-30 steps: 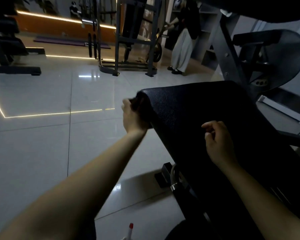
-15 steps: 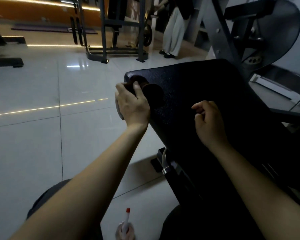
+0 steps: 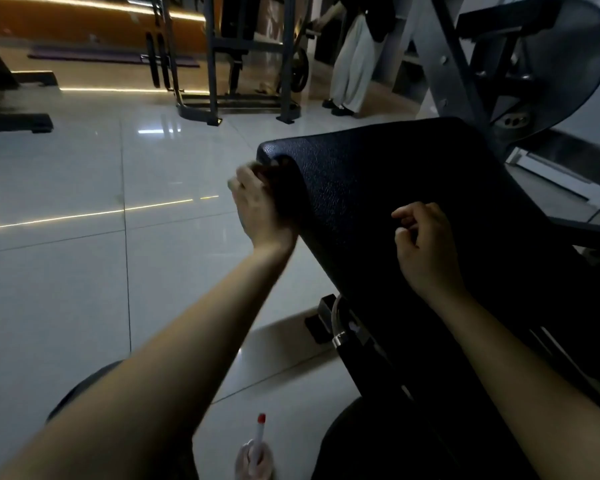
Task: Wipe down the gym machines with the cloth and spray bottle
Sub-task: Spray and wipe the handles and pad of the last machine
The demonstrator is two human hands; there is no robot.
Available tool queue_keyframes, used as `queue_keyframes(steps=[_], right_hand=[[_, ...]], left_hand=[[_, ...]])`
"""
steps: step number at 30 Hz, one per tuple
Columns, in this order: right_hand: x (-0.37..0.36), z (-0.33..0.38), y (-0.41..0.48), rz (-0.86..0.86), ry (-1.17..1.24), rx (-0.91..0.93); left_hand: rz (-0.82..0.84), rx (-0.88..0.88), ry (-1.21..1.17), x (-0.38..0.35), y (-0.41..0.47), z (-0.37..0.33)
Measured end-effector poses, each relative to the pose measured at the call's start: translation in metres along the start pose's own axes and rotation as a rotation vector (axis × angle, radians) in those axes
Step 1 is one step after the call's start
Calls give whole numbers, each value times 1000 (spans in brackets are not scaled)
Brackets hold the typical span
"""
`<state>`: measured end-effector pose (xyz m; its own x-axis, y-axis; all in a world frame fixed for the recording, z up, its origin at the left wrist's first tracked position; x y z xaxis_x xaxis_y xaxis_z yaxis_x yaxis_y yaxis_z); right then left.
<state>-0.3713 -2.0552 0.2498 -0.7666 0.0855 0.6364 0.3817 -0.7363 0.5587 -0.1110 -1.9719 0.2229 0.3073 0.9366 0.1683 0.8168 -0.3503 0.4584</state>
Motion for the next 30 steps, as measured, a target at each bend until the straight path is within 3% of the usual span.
queue_keyframes(steps=[3,7,12,14,19,22,24,30], right_hand=[[1,2,1,-10,8,-8],[0,-1,1,-23,-6,-7],[-1,-3,3,-30,-11,-11],[0,-5,3,-31,10,-15],[2,-5,0,-15,61,-47],[5,-4,0,-19,94,-53],[8,-5,1,-19,112,-50],[14,-2,-3,-31,135,-66]], left_hand=[[24,87,-123,-11,-5,-2],[54,102,-275,-3,-102,-12],[379,109,-259,11,-224,-24],[412,71,-243,11,-214,-26],[138,62,-235,12,-105,-29],[106,-57,-139,20,-89,-36],[139,-147,-82,23,-107,-45],[454,-105,-100,15,-205,-59]])
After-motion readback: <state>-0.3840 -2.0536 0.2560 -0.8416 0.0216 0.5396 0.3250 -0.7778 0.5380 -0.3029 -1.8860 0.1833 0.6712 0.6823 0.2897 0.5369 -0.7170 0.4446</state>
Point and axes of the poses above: each hand's wrist, its own y-axis towards the middle knuckle, its own x-axis out of the back of the hand, z = x × y, the point moved 8 cm from there along y, towards the middle knuckle
